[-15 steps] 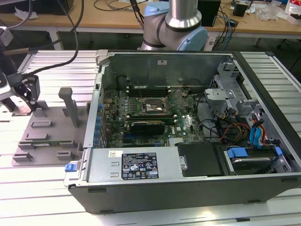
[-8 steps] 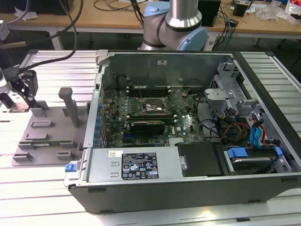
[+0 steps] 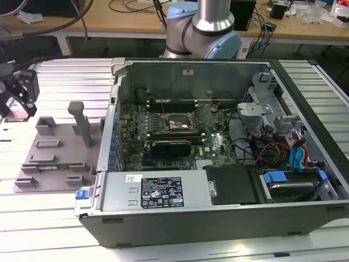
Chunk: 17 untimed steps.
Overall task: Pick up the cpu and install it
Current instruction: 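Pick up the cpu and move it towards the insertion slot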
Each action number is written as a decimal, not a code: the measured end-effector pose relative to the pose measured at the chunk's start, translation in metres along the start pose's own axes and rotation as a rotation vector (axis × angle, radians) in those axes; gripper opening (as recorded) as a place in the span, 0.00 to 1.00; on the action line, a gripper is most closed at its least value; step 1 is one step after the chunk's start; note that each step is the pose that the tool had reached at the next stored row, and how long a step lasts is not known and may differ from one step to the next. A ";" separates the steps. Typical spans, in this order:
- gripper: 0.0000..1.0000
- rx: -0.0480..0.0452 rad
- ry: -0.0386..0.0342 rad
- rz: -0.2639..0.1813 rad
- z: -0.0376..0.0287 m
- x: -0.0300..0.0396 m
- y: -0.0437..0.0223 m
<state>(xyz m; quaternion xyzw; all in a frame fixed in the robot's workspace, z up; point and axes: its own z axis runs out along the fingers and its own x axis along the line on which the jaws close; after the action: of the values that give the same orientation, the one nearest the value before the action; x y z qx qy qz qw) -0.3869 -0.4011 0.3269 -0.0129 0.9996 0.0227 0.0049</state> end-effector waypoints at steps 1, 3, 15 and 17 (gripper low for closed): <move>0.55 0.0000 -0.0001 0.000 -0.0056 -0.0001 0.0005; 0.55 0.0000 0.0000 0.000 -0.0137 -0.0002 0.0012; 0.55 0.0000 -0.0003 0.000 -0.0514 -0.0006 0.0044; 0.55 0.0000 -0.0003 0.000 -0.0556 -0.0006 0.0049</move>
<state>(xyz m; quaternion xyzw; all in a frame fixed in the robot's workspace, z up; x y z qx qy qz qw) -0.3870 -0.3988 0.3826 -0.0129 0.9996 0.0228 0.0050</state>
